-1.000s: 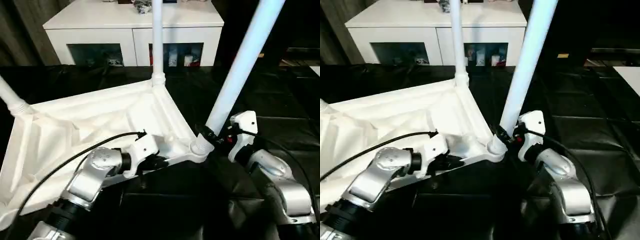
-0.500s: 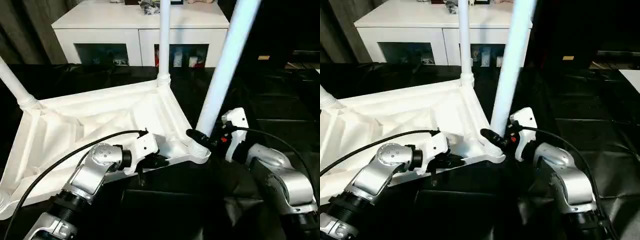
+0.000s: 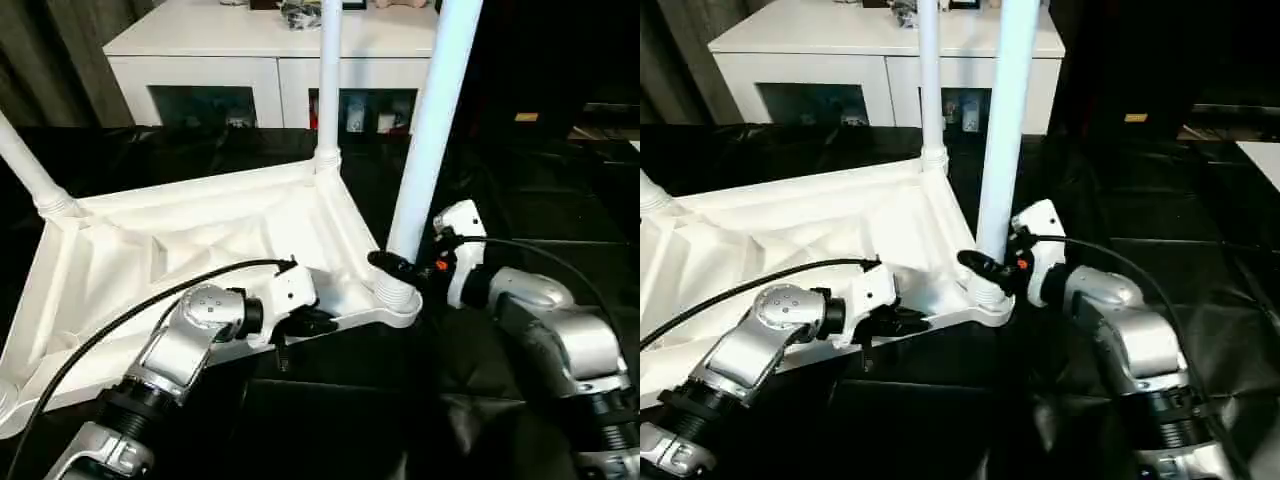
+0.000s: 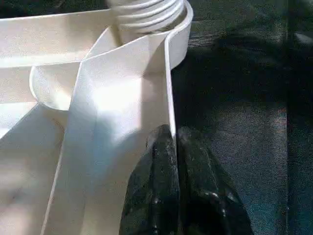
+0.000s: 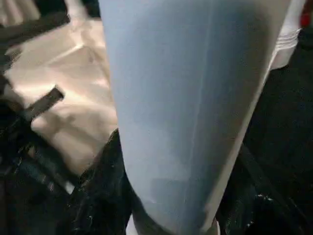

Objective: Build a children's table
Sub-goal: Insert table leg to table base

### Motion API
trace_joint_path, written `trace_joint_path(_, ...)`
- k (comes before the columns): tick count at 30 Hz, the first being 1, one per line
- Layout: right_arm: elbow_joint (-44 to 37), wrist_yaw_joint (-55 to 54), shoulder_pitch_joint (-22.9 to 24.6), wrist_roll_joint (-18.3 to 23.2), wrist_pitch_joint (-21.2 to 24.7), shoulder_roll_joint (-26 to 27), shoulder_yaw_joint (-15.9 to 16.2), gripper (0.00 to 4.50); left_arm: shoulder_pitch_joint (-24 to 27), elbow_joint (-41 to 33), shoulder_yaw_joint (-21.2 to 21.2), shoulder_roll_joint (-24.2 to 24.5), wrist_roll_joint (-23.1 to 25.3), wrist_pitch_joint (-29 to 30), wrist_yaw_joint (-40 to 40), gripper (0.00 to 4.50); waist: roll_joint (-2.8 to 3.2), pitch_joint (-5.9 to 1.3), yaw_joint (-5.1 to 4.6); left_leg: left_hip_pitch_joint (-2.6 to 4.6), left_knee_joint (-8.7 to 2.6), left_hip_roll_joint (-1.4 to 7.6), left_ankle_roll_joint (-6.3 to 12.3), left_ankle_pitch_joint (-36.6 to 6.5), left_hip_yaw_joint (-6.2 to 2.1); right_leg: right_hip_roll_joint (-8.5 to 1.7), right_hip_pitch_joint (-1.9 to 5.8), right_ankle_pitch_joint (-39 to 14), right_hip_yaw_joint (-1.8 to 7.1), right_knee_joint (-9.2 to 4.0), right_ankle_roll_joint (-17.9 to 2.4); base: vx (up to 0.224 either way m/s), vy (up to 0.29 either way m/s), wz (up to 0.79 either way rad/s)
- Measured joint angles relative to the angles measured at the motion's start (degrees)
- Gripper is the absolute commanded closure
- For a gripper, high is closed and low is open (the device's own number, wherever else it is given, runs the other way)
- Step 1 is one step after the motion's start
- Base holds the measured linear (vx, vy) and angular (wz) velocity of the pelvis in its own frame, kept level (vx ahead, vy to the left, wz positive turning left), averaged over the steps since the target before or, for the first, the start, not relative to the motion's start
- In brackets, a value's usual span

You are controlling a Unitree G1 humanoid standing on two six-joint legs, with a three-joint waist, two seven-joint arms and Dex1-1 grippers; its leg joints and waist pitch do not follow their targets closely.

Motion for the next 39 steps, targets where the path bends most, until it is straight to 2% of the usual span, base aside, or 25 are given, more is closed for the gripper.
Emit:
trace_joint_path(11,-1.6,1.0,0.8,0.9,2.1,-1.1,-0.9,2.64,-0.4,0.7,-0.5,0.0,-0.3,-1.0,-0.5,4.50,-0.06,0.00,0.33,-0.04,0.00,0.01,0.00,0.0,0.04,0.00,-0.01,0.0,0.00,-0.09,0.0,0.000,0.000,0.00)
trace_joint_path(19,2.9,-1.1,0.7,2.1,0.3,3.5,-3.5,2.64,-0.6,1.2,-0.4,0.1,-0.5,-1.1,-0.4,4.50,-0.17,0.00,0.15,0.00,-0.03,0.02,-0.01,0.0,0.04,0.00,0.00,0.0,0.00,-0.05,0.0,0.000,0.000,0.00)
trace_joint_path(27,5.4,-2.9,4.3,4.5,-5.1,8.0,-8.0,2.64,-0.6,1.1,-0.6,0.2,-0.6,-1.0,-0.4,4.50,-0.32,-0.10,0.19,0.02,-0.19,0.01,-0.01,0.0,0.07,0.00,0.01,0.0,0.00,-0.16,0.0,0.000,0.000,0.00)
trace_joint_path(29,5.7,-3.0,6.8,5.1,-8.7,9.6,-9.2,2.64,-0.5,1.0,-0.6,0.2,-0.6,-0.9,-0.4,4.50,-0.32,-0.11,0.23,0.04,-0.27,0.02,-0.01,0.0,0.09,0.00,0.00,0.0,0.00,-0.19,0.0,0.000,0.000,0.00)
trace_joint_path(39,5.2,-3.7,13.2,5.8,-19.6,13.7,-11.1,2.65,-0.3,0.9,-0.6,0.1,-0.8,-0.9,-0.4,4.50,-0.25,-0.22,0.18,0.05,-0.71,0.01,-0.02,0.0,0.21,-0.01,0.04,0.0,0.00,-0.64,-0.1,0.000,0.000,0.00)
